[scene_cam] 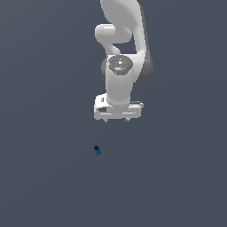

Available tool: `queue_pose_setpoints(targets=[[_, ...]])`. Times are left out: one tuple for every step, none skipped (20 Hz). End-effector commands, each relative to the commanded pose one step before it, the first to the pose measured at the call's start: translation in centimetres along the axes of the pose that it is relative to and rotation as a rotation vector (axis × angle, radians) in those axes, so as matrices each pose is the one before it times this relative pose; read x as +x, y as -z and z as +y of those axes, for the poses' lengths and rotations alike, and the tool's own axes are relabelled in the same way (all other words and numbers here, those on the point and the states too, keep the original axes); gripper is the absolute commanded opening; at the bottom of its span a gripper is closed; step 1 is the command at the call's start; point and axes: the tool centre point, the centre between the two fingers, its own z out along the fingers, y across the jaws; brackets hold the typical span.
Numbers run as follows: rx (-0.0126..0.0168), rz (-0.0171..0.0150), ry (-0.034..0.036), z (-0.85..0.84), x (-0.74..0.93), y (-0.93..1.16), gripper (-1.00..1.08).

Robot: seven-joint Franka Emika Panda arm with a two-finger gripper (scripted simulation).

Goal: Pick up the object and move it to a goal position.

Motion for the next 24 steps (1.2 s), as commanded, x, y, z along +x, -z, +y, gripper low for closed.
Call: queue_pose_setpoints(targets=[[0.00000, 0.00000, 0.00000, 0.001, 0.000, 0.000, 1.00], [0.00001, 0.00117, -0.00025, -0.023, 0.032, 0.050, 1.00], [0.00010, 0.00349, -0.00081, -0.062, 0.093, 0.150, 1.00], [0.00019, 0.00586, -0.00135, -0.101, 0.151, 0.254, 1.00], [0.00031, 0.00798, -0.00184, -0.143, 0.211, 0.344, 1.00], [0.00048, 0.01017, -0.00235, -0.185, 0.267, 0.440, 1.00], [0.00057, 0.01003, -0.00233, -0.186, 0.263, 0.434, 1.00], [0.00050, 0.00765, -0.00179, -0.144, 0.198, 0.333, 1.00], [0.00037, 0.00519, -0.00124, -0.101, 0.135, 0.226, 1.00], [0.00021, 0.00275, -0.00069, -0.057, 0.072, 0.120, 1.00], [0.00000, 0.00000, 0.00000, -0.020, 0.017, -0.007, 1.00], [-0.00009, -0.00116, 0.00026, 0.047, -0.056, -0.040, 1.00], [-0.00011, -0.00142, 0.00059, 0.033, -0.022, -0.071, 1.00], [-0.00002, -0.00002, 0.00069, 0.037, 0.031, -0.023, 1.00], [-0.00001, 0.00029, 0.00152, 0.050, 0.071, -0.030, 1.00], [-0.00003, 0.00028, 0.00238, 0.080, 0.102, -0.053, 1.00], [-0.00006, 0.00009, 0.00316, 0.117, 0.128, -0.084, 1.00], [-0.00008, -0.00005, 0.00397, 0.152, 0.154, -0.113, 1.00], [-0.00010, -0.00014, 0.00478, 0.186, 0.181, -0.141, 1.00], [-0.00010, -0.00019, 0.00561, 0.218, 0.208, -0.167, 1.00], [-0.00010, -0.00016, 0.00636, 0.251, 0.235, -0.190, 1.00], [-0.00010, -0.00010, 0.00714, 0.286, 0.261, -0.214, 1.00], [-0.00009, -0.00009, 0.00790, 0.322, 0.284, -0.240, 1.00], [-0.00008, -0.00014, 0.00869, 0.362, 0.303, -0.270, 1.00]])
